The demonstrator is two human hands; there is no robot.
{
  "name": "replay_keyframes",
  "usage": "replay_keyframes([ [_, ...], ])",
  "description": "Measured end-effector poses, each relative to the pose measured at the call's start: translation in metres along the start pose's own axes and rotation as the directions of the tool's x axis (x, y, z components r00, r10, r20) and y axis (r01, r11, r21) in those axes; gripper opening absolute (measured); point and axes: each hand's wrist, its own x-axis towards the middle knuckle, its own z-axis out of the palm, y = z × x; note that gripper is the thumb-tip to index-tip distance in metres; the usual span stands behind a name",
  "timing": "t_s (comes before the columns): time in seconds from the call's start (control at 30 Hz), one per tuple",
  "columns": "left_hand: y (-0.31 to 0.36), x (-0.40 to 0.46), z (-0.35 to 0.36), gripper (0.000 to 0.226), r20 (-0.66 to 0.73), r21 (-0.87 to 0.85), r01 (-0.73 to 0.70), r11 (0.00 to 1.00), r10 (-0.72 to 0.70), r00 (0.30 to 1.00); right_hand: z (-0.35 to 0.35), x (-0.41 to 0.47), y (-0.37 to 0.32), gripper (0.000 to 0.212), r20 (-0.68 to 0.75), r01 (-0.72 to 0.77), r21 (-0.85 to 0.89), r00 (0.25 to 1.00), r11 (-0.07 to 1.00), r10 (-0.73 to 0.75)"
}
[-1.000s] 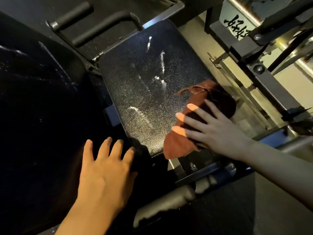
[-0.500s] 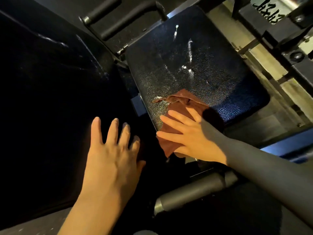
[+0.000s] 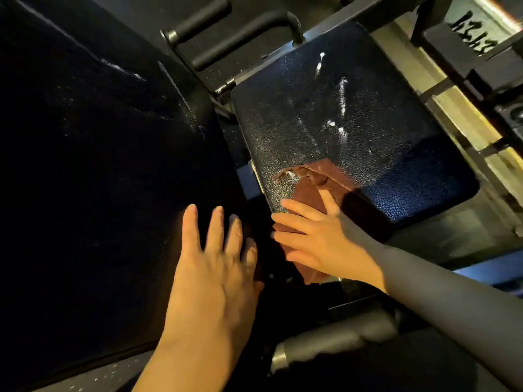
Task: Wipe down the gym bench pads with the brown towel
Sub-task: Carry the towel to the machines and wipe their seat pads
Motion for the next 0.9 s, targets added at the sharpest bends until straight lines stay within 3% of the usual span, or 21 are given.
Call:
replay_keyframes([
  [0.07, -0.001, 0.000, -0.001, 0.068, 0.000, -0.014, -0.011, 1.000, 0.011, 1.000, -0.002, 0.015, 0.005, 0.032, -0.059, -0.086, 0.087, 0.994, 0.992, 0.092],
  [0.17, -0.002, 0.002, 0.000, 0.070, -0.003, -0.043, -0.015, 0.999, 0.015, 1.000, -0.010, 0.034, 0.026, 0.038, -0.005, -0.194, 0.025, 0.981, 0.981, 0.194],
  [0.27, -0.002, 0.003, 0.003, 0.070, 0.000, -0.047, -0.023, 0.999, 0.023, 1.000, -0.021, 0.040, 0.042, 0.049, -0.046, -0.316, -0.019, 0.948, 0.948, 0.315],
  [0.37, -0.002, 0.004, 0.002, 0.070, 0.006, -0.062, -0.030, 0.998, 0.031, 1.000, -0.008, 0.027, 0.026, 0.049, -0.057, -0.163, -0.025, 0.985, 0.986, 0.161],
  [0.43, -0.002, 0.007, 0.000, 0.070, 0.016, -0.071, -0.036, 0.997, 0.037, 0.999, 0.005, 0.016, 0.020, 0.042, -0.077, -0.041, 0.153, 0.996, 0.987, 0.054],
  [0.5, -0.002, 0.009, -0.001, 0.070, 0.028, -0.072, -0.041, 0.997, 0.043, 0.999, 0.015, 0.012, 0.014, 0.030, -0.103, 0.000, 0.208, 0.994, 0.978, 0.022],
  [0.67, -0.003, 0.011, 0.000, 0.071, 0.064, -0.084, -0.061, 0.995, 0.067, 0.996, 0.009, 0.038, 0.003, 0.026, -0.030, -0.051, 0.078, 0.998, 0.996, 0.054],
  [0.9, -0.006, 0.017, 0.001, 0.071, 0.108, -0.118, -0.103, 0.988, 0.116, 0.987, 0.009, 0.078, 0.015, 0.042, 0.074, -0.337, -0.121, 0.935, 0.934, 0.347],
])
